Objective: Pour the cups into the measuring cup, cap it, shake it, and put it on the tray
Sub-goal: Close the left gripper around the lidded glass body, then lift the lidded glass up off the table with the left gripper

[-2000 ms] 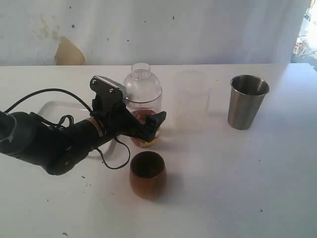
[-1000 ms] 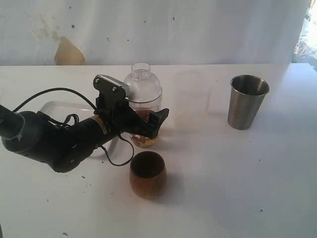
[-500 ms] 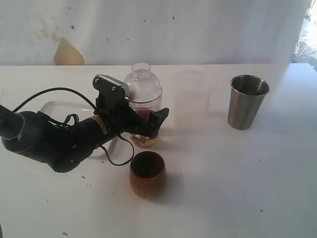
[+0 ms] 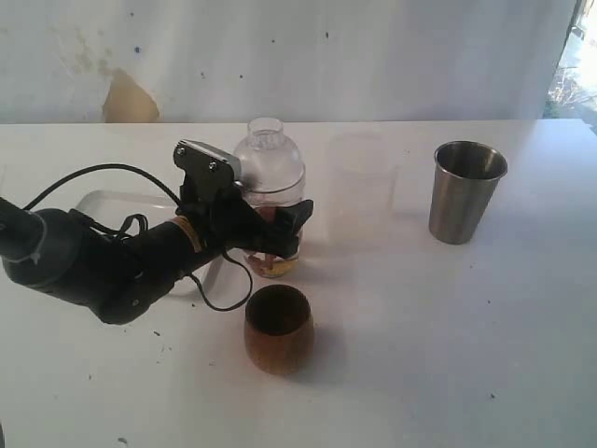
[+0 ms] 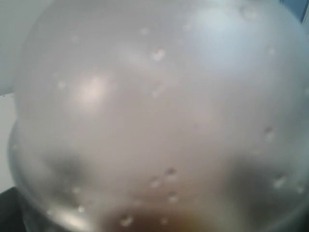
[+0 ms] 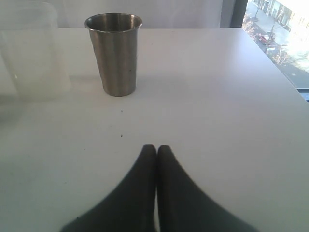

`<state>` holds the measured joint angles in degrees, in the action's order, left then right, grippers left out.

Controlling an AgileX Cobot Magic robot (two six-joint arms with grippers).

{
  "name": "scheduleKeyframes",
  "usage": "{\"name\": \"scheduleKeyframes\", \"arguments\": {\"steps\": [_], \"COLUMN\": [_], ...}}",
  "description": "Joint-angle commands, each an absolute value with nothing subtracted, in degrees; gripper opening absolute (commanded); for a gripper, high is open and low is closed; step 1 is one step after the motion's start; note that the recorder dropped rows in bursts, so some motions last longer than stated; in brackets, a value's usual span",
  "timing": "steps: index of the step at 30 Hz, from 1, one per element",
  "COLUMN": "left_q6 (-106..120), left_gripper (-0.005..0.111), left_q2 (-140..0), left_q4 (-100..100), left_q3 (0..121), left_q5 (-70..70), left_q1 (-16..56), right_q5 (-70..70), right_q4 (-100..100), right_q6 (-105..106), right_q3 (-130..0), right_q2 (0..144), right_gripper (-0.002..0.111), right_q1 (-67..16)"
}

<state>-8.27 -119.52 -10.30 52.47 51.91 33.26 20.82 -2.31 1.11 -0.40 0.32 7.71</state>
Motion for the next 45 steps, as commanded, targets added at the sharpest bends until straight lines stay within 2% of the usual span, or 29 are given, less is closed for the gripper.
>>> {"name": "scheduleKeyframes", "arguments": {"steps": [1, 8, 11, 15, 17, 19, 20, 22, 24, 25, 26, 27, 29, 30, 33, 34, 36, 38, 41, 42, 44, 45], "left_q6": [-10.6, -10.6, -17.8, -23.8, -15.2, -3.5, -3.7, -16.6, -27.7, -26.9, -22.5, -12.0, -7.5, -13.2, -28.5, -27.3, -15.6, -14.3, -30.6, -29.9, -18.4, -13.0], "left_gripper": [0.000, 0.000, 0.000, 0.000, 0.000, 0.000, 0.000, 0.000, 0.000, 0.000, 0.000, 0.000, 0.000, 0.000, 0.000, 0.000, 0.000, 0.000, 0.000, 0.000, 0.000, 0.000], "left_q2": [-117.7, -103.5, -98.2, -95.1, -93.5, -93.4, -93.4, -92.2, -90.2, -89.7, -89.5, -89.6, -90.1, -89.9, -88.2, -88.1, -88.3, -88.5, -87.2, -86.7, -86.6, -87.1], "left_q4": [-11.3, -11.4, -11.9, -32.1, -25.1, -5.3, -2.2, -14.3, -38.6, -41.3, -38.0, -23.2, -4.2, -7.1, -36.9, -36.8, -20.3, -9.1, -36.6, -38.9, -23.8, -13.0], "left_q3": [52.8, 52.8, 52.8, 52.8, 52.8, 52.6, 52.4, 51.2, 50.7, 50.7, 50.7, 50.7, 49.9, 48.8, 48.0, 48.1, 47.9, 46.5, 44.9, 45.2, 45.8, 45.8], "left_q5": [52.4, 46.3, 44.1, 42.0, 32.1, 30.4, 31.1, 32.4, 32.9, 31.1, 27.7, 26.3, 31.0, 35.5, 40.9, 38.6, 32.8, 36.1, 45.8, 43.0, 32.8, 32.3], "left_q1": [33.2, 33.2, 33.4, 36.5, 37.2, 33.7, 32.2, 30.7, 32.5, 33.6, 33.8, 32.1, 28.9, 27.9, 29.3, 30.2, 29.2, 26.5, 26.4, 27.5, 28.1, 26.9], "right_q5": [20.1, 20.1, 20.1, 20.1, 20.1, 20.1, 20.1, 20.1, 20.1, 20.1, 20.1, 20.1, 20.1, 20.1, 20.1, 20.1, 20.1, 20.1, 20.1, 20.1, 20.1, 20.1], "right_q4": [-2.1, -2.1, -2.1, -2.1, -2.1, -2.1, -2.1, -2.1, -2.1, -2.1, -2.1, -2.1, -2.1, -2.1, -2.1, -2.1, -2.1, -2.1, -2.1, -2.1, -2.1, -2.1], "right_q6": [1.3, 1.3, 1.3, -0.4, -0.4, -0.4, -0.4, -0.4, -0.4, -0.4, -0.4, -0.4, -0.4, -0.4, -0.4, -0.4, -0.4, -0.4, -0.4, -0.4, 0.0, 0.0], "right_q3": [0.0, 0.0, 0.0, 0.0, 0.0, 0.0, 0.0, 0.0, 0.0, 0.0, 0.0, 0.0, 0.0, 0.0, 0.0, 0.0, 0.0, 0.0, 0.0, 0.0, 0.0, 0.0], "right_q2": [0.0, 0.0, 0.0, 0.0, 0.0, 0.0, 0.0, 0.0, 0.0, 0.0, 0.0, 0.0, 0.0, 0.0, 0.0, 0.0, 0.0, 0.0, 0.0, 0.0, 0.0, 0.0], "right_gripper": [0.000, 0.000, 0.000, 0.000, 0.000, 0.000, 0.000, 0.000, 0.000, 0.000, 0.000, 0.000, 0.000, 0.000, 0.000, 0.000, 0.000, 0.000, 0.000, 0.000, 0.000, 0.000], "right_q1": [8.1, 8.1, 8.1, 8.1, 8.1, 8.1, 8.1, 8.1, 8.1, 8.1, 8.1, 8.1, 8.1, 8.1, 8.1, 8.1, 8.1, 8.1, 8.1, 8.1, 8.0, 8.0]}}
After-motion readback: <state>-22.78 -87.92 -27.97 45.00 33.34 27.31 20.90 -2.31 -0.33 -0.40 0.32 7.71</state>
